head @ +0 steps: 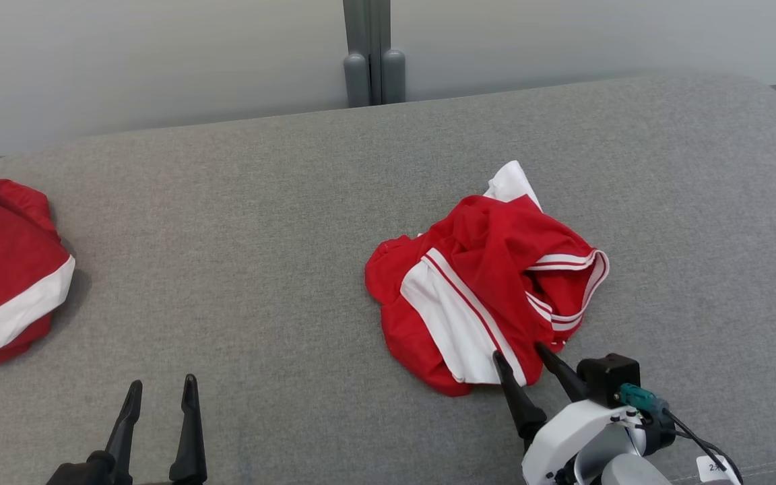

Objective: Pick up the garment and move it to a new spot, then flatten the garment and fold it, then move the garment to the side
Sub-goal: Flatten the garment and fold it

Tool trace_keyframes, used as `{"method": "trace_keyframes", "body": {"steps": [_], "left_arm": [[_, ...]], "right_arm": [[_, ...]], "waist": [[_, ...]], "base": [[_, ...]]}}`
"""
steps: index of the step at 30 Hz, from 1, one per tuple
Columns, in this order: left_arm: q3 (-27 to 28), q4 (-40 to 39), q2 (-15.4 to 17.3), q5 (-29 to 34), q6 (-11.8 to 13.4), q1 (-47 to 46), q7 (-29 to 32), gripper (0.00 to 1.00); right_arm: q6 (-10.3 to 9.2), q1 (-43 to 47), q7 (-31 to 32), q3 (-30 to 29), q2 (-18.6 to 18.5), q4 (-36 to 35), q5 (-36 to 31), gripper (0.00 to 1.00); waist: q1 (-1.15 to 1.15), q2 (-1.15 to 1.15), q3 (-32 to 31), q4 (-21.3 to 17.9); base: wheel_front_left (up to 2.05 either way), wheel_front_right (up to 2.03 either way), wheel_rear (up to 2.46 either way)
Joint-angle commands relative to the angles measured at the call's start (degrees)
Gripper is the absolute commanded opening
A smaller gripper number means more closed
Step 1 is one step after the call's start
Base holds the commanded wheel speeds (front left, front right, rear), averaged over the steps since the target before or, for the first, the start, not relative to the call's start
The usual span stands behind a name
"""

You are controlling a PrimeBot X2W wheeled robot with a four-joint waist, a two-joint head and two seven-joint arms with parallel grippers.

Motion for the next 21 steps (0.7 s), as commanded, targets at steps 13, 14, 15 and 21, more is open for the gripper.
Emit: {"method": "trace_keyframes", "body": {"steps": [13,14,15,21], "left_arm": [[0.25,-0.05,-0.23,0.69,-0.14,-1.31,-0.01,1.0],[0.17,-0.03,-0.15,0.72,-0.14,-1.46,-0.01,1.0],[0.08,0.02,-0.05,0.72,-0.14,-1.55,-0.01,1.0],[-0.51,0.62,0.46,0.55,-0.14,-1.98,-0.01,1.0]], "right_arm": [[-0.06,3.93,2.8,-1.84,-0.18,-3.07,1.17,1.0],[-0.06,3.52,2.83,-1.45,-0.18,-2.98,1.18,1.0],[-0.07,2.95,2.77,-1.18,-0.18,-2.77,1.43,1.0],[-0.06,0.55,2.01,0.35,-0.18,-0.99,4.3,0.36]], "waist": [[0.0,0.0,0.89,-0.3],[0.0,0.0,0.98,-0.31],[0.0,0.0,1.06,-0.31],[0.0,0.0,1.09,0.04]], "base": [[0.0,0.0,0.0],[0.0,0.0,0.0],[0.0,0.0,0.0],[0.0,0.0,0.0]]}}
